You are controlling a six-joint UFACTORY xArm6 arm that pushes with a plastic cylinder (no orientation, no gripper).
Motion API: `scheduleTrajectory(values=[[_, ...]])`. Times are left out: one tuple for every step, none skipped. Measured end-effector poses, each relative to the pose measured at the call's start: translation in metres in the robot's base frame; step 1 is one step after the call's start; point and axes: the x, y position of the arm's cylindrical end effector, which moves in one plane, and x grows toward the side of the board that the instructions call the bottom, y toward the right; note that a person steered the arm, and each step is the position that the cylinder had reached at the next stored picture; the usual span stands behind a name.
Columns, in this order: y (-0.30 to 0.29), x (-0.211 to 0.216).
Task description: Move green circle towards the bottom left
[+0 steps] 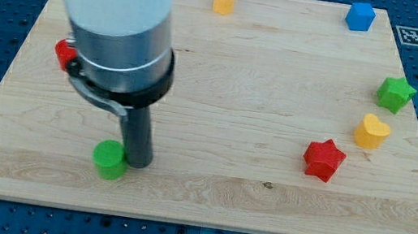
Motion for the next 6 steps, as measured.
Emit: scheduleTrajectory(values=[[-0.017, 0.004], [-0.028, 0.01], [-0.048, 0.01], [-0.071, 0.011], [-0.076, 0.011], [-0.07, -0.003]])
